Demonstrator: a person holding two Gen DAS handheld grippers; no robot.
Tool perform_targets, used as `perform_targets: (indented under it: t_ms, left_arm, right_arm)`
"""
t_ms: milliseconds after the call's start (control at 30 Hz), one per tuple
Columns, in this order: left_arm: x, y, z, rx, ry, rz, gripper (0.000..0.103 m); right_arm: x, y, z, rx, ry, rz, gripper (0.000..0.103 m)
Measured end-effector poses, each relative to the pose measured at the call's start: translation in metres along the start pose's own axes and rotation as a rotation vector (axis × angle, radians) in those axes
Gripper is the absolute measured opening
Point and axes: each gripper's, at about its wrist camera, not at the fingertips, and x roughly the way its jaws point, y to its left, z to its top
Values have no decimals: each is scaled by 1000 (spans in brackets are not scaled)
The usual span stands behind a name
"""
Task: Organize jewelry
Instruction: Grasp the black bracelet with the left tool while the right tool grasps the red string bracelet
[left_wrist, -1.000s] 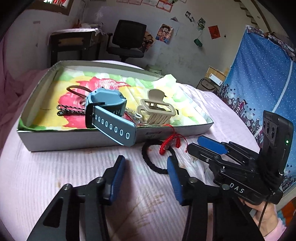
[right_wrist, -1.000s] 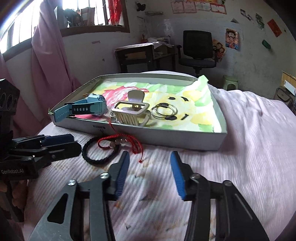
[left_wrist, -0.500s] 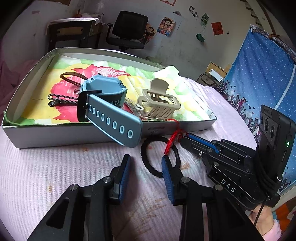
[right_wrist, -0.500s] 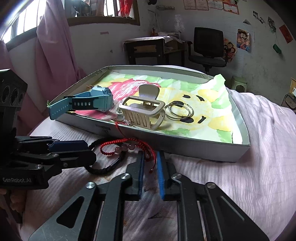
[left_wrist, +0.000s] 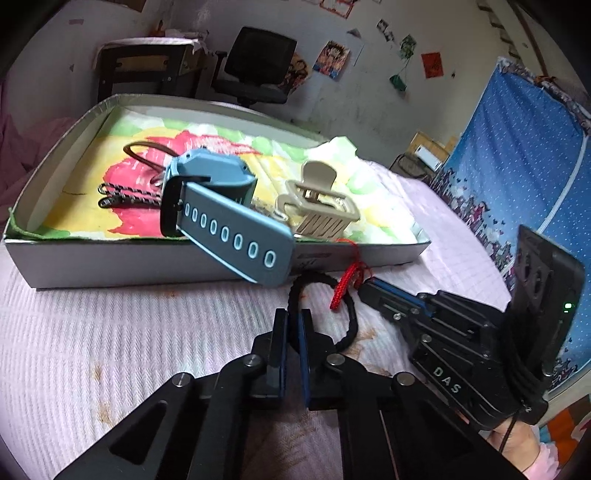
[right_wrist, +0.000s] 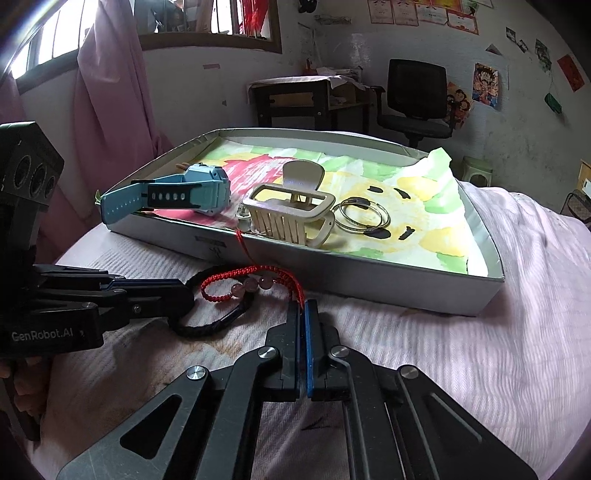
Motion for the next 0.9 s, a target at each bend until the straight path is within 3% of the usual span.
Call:
perform_targets:
  t_ms: [300, 433, 900]
  left_arm:
    - [-15, -5, -2, 29, -71, 10, 6]
    - [-31, -10, -2, 48, -129, 28, 5]
    - [-80, -26, 10, 104, -317, 36, 5]
  right_arm:
    - [-10, 3, -2, -11, -55, -19, 2]
    - [-31, 6, -3, -22, -154, -32, 2]
    - [-76, -16, 8, 64, -365, -55, 0]
